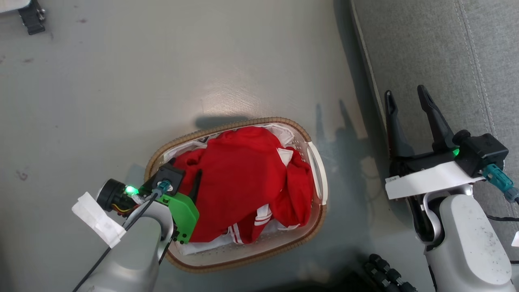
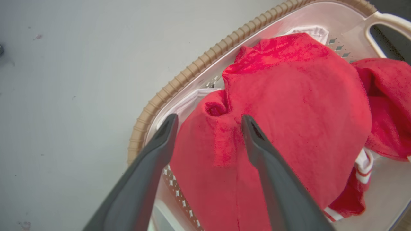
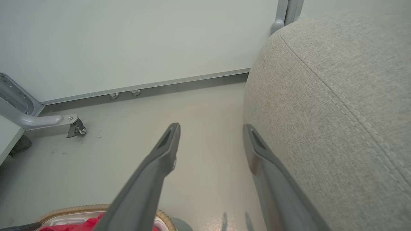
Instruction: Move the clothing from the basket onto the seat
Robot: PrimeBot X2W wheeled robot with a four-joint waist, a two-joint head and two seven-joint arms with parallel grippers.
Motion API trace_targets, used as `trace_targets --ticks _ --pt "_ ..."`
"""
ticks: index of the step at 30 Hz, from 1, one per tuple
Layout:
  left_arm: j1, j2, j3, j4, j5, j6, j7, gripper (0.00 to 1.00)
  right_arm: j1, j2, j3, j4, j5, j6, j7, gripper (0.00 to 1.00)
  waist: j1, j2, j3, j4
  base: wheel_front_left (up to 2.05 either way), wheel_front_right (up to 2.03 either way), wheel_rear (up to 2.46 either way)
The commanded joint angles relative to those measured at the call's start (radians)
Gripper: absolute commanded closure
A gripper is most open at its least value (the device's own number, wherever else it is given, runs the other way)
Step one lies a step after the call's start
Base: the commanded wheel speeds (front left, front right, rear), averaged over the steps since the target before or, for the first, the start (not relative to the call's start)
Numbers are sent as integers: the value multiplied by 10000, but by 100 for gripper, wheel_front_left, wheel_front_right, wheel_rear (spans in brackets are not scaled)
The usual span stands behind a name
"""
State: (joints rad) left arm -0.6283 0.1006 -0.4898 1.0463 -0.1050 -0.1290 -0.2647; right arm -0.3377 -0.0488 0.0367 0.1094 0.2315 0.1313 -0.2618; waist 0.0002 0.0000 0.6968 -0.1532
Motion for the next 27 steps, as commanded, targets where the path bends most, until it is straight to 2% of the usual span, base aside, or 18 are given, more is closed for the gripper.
trace_targets --ticks 1,15,16,17,18,20,27 --pt "-264 106 -1 169 -43 -23 4 0 -111 -32 25 10 108 -10 -49 0 -2 0 370 -269 0 0 0" --pt "-950 -130 -410 1866 -43 9 341 0 -209 -31 305 70 510 -10 -49 0 -2 0 571 -644 0 0 0" --pt "-976 -163 -449 1944 -54 8 436 10 -211 -31 318 84 534 -10 -49 0 -2 0 564 -664 0 0 0" --pt "-987 -189 -487 1989 -56 6 497 26 -209 -31 325 96 541 -10 -49 0 -2 0 553 -678 0 0 0" --pt "-997 -219 -528 2031 -62 3 540 57 -205 -31 339 112 550 -10 -49 0 -2 0 534 -695 0 0 0" --pt "-1008 -261 -618 2062 -66 -2 542 100 -188 -31 336 130 592 -10 -49 0 -2 0 471 -714 0 0 0" --pt "-623 -392 -1074 1874 -157 -21 203 100 0 -30 249 274 552 -10 -49 0 -2 0 -81 -595 0 0 0"
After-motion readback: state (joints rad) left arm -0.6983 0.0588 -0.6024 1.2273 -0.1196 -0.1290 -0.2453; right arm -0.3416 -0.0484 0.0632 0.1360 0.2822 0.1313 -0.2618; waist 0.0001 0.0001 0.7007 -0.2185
